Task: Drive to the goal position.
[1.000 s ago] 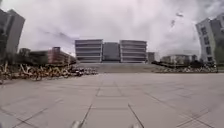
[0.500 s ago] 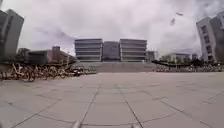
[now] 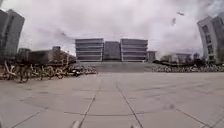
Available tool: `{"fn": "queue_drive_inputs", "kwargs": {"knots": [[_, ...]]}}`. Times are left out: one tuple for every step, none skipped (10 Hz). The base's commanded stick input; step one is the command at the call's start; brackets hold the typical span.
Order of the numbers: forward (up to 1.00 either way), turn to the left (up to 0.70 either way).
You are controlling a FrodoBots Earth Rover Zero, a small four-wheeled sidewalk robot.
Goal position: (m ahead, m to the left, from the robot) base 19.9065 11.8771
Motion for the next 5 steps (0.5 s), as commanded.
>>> {"fn": "queue_drive_inputs", "kwargs": {"knots": [[1.0, 0.0], [1.0, 0.0], [1.0, 0.0], [1.0, 0.0], [1.0, 0.0]]}}
